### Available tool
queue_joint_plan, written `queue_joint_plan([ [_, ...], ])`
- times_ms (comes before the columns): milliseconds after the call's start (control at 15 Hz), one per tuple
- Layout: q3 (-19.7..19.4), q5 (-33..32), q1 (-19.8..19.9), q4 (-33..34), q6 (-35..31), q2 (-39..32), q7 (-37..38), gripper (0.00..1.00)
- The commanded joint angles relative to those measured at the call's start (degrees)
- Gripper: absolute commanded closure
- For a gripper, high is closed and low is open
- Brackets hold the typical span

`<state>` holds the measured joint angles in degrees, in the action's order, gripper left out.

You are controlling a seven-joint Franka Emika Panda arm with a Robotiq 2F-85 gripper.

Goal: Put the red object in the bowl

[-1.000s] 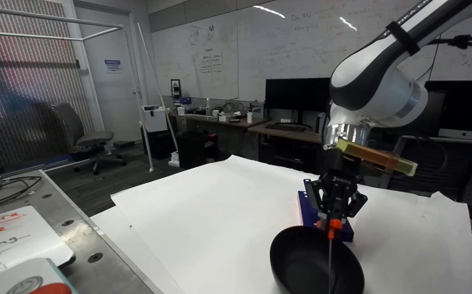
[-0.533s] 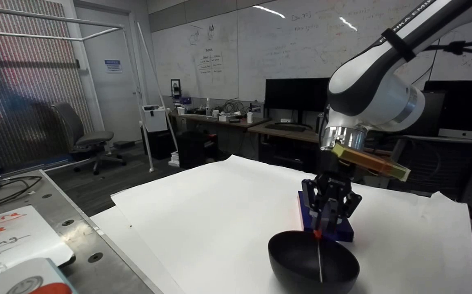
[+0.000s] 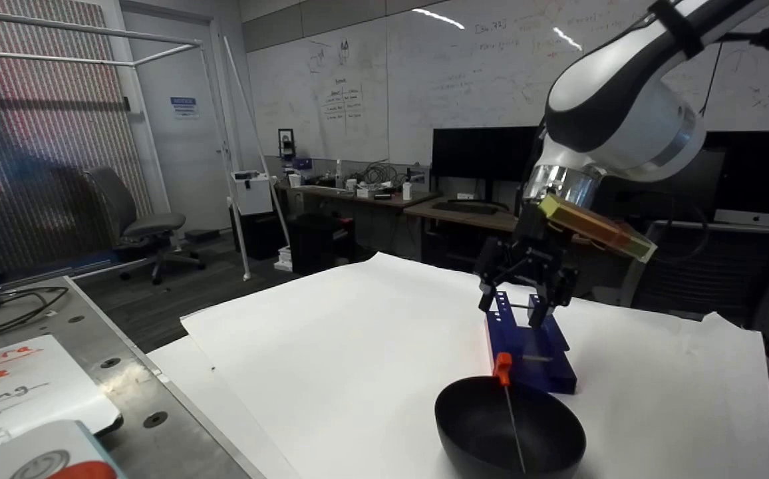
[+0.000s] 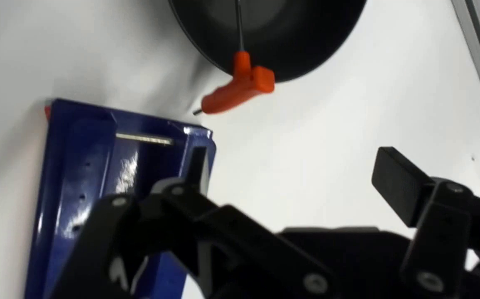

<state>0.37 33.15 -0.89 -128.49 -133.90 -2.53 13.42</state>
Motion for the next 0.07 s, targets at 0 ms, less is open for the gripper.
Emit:
queue_joint_plan([
  [0,-0.40,-4.39,0.55,-0.97,-4.59,8.02,2.23,0.00],
])
